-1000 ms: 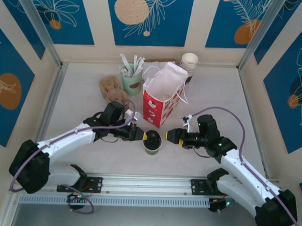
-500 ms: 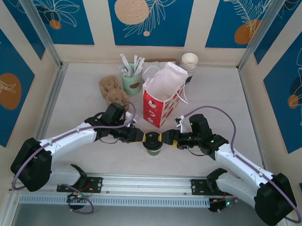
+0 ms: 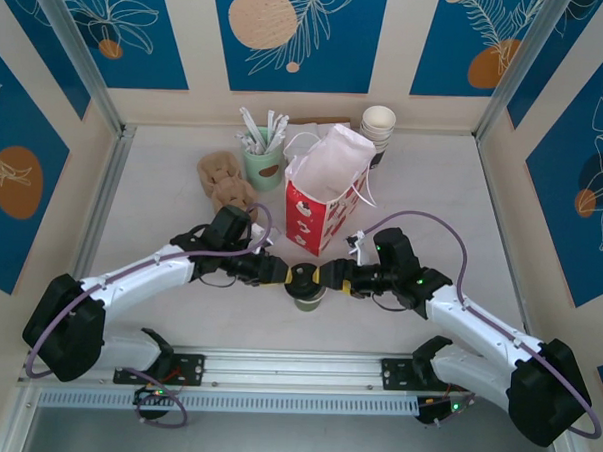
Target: Pack the takeout coffee
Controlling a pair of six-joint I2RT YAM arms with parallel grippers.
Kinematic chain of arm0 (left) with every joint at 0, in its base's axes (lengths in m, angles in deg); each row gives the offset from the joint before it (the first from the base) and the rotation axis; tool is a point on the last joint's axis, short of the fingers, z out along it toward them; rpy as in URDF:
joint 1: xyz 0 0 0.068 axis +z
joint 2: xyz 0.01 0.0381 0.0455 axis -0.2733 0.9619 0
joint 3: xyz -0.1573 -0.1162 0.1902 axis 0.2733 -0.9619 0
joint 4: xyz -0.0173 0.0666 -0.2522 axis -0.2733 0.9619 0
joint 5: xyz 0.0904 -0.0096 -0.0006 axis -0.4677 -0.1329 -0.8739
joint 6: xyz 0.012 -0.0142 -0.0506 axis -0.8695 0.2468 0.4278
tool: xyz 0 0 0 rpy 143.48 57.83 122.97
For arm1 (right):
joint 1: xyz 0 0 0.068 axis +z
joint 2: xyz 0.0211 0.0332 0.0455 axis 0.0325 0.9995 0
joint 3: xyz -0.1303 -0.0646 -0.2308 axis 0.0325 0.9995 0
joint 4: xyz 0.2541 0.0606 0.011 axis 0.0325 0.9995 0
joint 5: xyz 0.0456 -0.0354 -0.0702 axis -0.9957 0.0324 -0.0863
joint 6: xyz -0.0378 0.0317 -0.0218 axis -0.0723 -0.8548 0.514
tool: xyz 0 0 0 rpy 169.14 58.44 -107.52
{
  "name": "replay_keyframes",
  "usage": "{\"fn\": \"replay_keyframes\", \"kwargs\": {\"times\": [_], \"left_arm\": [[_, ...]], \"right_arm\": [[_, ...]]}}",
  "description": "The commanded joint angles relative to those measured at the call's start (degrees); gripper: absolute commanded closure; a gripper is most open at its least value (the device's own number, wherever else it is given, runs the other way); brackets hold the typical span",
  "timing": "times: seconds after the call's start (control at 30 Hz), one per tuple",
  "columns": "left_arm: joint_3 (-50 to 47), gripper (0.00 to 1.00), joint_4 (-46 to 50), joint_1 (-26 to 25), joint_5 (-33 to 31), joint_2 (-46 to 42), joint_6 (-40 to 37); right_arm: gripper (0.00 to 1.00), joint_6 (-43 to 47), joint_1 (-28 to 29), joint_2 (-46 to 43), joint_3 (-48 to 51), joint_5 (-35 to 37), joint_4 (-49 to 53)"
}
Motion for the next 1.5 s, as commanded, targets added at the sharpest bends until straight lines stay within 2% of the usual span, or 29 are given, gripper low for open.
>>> {"fn": "replay_keyframes", "kwargs": {"times": [0.0, 0.17, 1.1, 1.3, 1.4, 1.47], "left_arm": [[2.4, 0.57, 0.7, 0.4, 0.1, -0.8, -0.7], [3.0, 0.5, 0.6, -0.1, -0.2, -1.4, -0.7], [7.2, 0.51, 1.0, -6.0, -0.7, 1.6, -0.3], [9.5, 0.5, 6.8, -6.0, -5.2, 0.1, -2.7], [10.4, 0.43, 9.3, -6.0, -9.2, -0.1, -3.3], [10.5, 0.42, 9.8, -6.0, -11.1, -0.4, -3.5]], "right_arm": [[0.19, 0.5, 0.4, 0.1, -1.3, 1.2, 1.2], [0.18, 0.3, 0.4, 0.0, -1.1, 1.5, 1.1], [0.17, 0.2, 0.2, 0.0, -1.7, 2.6, 1.9], [0.17, 0.2, 0.2, 0.1, -1.9, 2.7, 2.3], [0.17, 0.6, 0.2, 0.0, -2.2, 2.7, 3.1], [0.17, 0.9, 0.2, -0.2, -2.4, 2.7, 3.6]]}}
